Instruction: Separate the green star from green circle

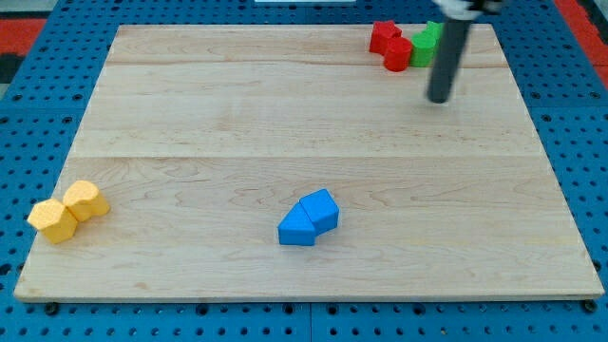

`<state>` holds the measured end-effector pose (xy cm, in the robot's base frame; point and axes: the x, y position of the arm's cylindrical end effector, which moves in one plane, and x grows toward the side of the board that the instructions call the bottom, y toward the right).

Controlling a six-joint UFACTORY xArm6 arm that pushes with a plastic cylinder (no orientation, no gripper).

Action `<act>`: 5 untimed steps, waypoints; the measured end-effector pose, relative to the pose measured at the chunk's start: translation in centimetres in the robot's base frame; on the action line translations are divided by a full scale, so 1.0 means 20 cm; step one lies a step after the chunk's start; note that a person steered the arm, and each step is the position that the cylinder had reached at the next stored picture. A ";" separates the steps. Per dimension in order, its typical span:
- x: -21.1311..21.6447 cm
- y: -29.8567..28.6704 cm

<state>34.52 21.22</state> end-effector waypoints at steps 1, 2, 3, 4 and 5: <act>-0.13 0.47; -0.29 0.66; -0.46 0.58; -0.74 0.53; -0.76 0.38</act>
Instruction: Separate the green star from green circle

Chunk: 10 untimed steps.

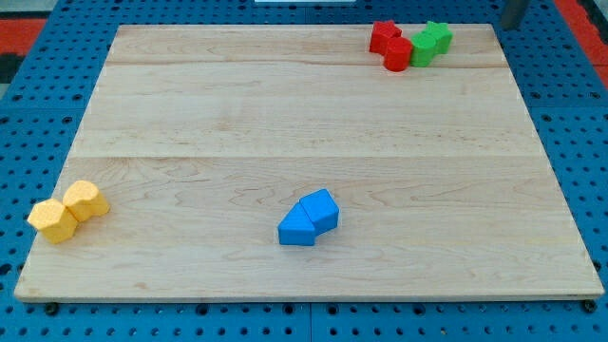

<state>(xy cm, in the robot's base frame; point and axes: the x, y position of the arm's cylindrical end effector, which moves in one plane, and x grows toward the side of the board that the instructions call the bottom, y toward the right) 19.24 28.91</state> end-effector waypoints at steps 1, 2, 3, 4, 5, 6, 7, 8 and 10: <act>0.03 -0.30; 0.08 -0.42; 0.23 -0.49; 0.40 -0.50; 0.54 -0.62; 0.63 -0.78; 0.65 -0.77; 0.60 -0.69; 0.50 -1.32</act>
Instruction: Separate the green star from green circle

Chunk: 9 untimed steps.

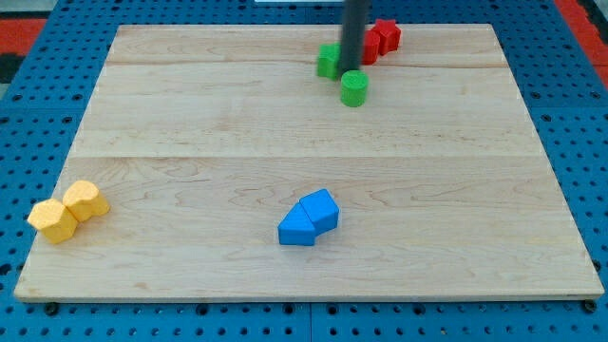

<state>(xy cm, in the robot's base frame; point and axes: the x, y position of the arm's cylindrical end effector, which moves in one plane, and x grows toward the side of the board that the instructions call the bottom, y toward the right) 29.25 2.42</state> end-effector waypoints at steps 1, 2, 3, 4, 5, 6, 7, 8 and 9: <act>0.00 -0.25; 0.00 -0.12; 0.00 -0.05; -0.08 0.07; -0.17 0.10; -0.27 -0.08; -0.11 -0.04; 0.04 0.28; 0.24 0.34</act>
